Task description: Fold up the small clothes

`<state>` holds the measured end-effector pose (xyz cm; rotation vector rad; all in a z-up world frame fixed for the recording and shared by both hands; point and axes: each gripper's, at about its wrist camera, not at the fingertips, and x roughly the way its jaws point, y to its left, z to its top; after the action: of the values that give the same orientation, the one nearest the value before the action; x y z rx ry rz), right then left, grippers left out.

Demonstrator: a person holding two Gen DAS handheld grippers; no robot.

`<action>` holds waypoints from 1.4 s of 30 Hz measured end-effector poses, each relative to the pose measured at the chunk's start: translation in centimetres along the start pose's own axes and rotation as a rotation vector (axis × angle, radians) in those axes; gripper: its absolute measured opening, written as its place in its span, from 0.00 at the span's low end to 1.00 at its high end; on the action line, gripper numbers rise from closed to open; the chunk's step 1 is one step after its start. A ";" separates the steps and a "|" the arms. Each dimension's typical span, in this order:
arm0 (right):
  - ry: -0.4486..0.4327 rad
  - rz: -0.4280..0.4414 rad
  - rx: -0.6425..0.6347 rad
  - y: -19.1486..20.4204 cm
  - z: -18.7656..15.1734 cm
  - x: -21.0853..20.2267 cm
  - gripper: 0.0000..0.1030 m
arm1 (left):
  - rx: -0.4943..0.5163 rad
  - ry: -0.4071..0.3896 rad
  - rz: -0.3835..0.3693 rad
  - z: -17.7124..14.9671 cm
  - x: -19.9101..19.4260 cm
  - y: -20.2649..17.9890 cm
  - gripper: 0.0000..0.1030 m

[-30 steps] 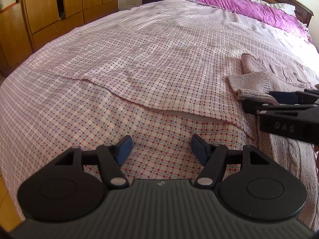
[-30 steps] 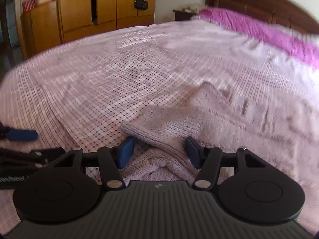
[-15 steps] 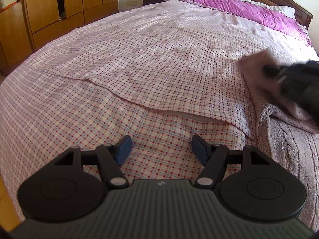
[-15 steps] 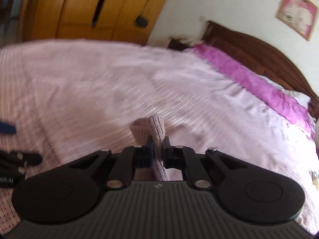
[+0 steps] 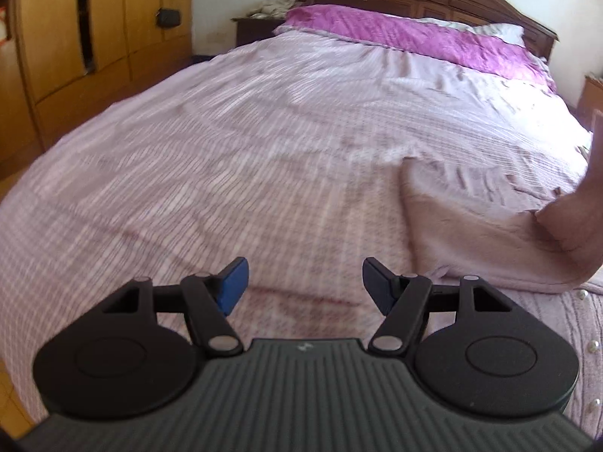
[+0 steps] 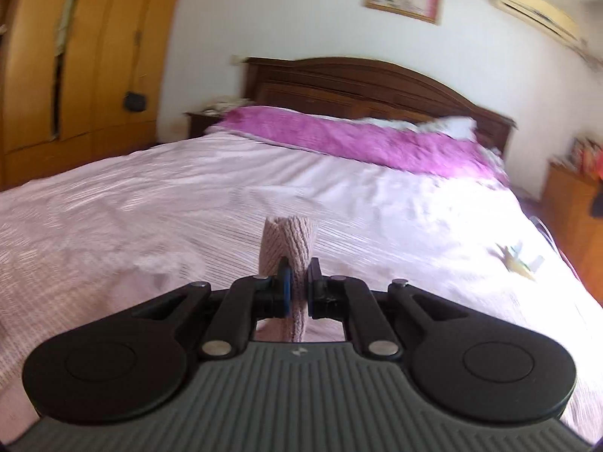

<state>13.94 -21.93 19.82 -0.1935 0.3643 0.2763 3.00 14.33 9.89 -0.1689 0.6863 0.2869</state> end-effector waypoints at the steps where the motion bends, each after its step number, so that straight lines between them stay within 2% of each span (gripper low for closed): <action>1: 0.006 -0.028 0.013 -1.5 -0.9 -0.4 0.07 | 0.018 -0.008 -0.005 0.3 0.0 -0.7 0.67; 7: 0.102 -0.184 0.136 -8.0 -8.4 -0.2 0.08 | 0.118 -0.044 -0.065 1.0 0.3 -5.4 0.67; 13: 0.208 -0.121 0.459 -13.2 -15.2 0.5 0.10 | 0.151 0.014 -0.117 0.4 1.9 -8.5 0.67; 16: 0.223 -0.097 0.531 -13.7 -17.3 0.1 0.19 | 0.170 0.036 -0.117 -0.6 2.2 -9.2 0.67; 18: 0.208 -0.091 0.556 -13.9 -17.7 -0.3 0.24 | 0.176 0.048 -0.107 -1.2 2.3 -9.3 0.67; 23: 0.212 -0.081 0.677 -14.7 -17.8 -1.7 0.29 | 0.155 0.068 -0.096 -2.5 1.6 -8.7 0.67; 26: 0.209 -0.065 0.734 -14.8 -17.1 -3.7 0.38 | 0.168 0.061 -0.073 -3.2 0.6 -8.5 0.67; 30: 0.211 -0.008 0.744 -13.7 -16.4 -6.6 0.56 | 0.189 0.047 -0.066 -4.0 -1.0 -8.4 0.67; 35: 0.202 0.056 0.642 -11.6 -15.5 -10.7 0.63 | 0.257 0.015 -0.088 -5.0 -3.6 -9.0 0.67; 39: 0.226 0.193 0.580 -10.2 -15.7 -14.0 0.72 | 0.301 -0.013 -0.126 -6.4 -5.9 -9.5 0.67; 42: 0.239 0.254 0.512 -8.9 -16.3 -16.4 0.81 | 0.335 -0.014 -0.157 -7.6 -7.1 -10.0 0.70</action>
<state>-3.40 -37.92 12.29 0.3289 0.6851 0.4017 -3.66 1.54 9.24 0.0990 0.6936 0.0202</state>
